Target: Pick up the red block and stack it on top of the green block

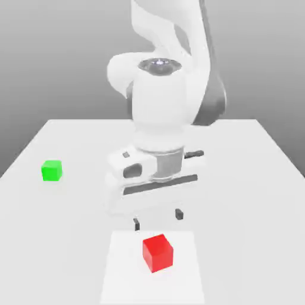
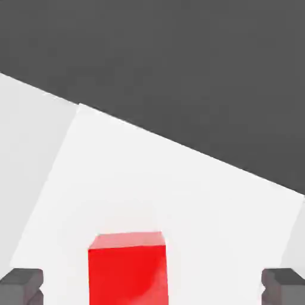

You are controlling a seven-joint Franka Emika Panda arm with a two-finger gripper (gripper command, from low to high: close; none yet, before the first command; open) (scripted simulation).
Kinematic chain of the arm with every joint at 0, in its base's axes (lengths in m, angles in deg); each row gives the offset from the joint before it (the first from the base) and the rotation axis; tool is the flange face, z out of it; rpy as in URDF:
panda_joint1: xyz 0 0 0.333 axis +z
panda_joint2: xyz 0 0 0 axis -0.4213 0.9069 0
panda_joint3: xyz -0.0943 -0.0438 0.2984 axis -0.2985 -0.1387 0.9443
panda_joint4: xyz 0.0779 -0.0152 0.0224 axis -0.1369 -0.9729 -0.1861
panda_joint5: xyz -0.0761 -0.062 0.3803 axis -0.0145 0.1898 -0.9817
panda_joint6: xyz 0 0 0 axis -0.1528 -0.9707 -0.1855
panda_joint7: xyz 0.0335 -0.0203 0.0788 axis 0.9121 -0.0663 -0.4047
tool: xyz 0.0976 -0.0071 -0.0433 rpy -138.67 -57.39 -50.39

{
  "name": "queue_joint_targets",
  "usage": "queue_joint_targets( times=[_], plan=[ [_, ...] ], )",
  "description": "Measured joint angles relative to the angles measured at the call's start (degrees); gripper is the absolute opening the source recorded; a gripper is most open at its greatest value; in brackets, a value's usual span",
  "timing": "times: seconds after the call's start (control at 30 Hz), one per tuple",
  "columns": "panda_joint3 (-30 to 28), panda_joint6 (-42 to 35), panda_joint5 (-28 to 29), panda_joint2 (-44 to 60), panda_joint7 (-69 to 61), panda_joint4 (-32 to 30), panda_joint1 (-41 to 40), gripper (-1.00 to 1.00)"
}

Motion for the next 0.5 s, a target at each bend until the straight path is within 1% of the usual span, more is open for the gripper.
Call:
queue_joint_targets(
  times=[0.17,0.2,0.4,0.5],
  plan=[
    [1.3,8.7,-1.4,10.4,-1.4,1.1,-1.0,0.0],
    [1.5,9.7,-1.5,11.6,-1.5,1.2,-1.2,-1.0],
    [1.6,10.1,-1.4,12.2,-1.3,1.3,-1.3,-1.0],
    [1.3,6.8,-1.0,8.3,-1.1,0.7,-1.1,-1.0]
  ],
)
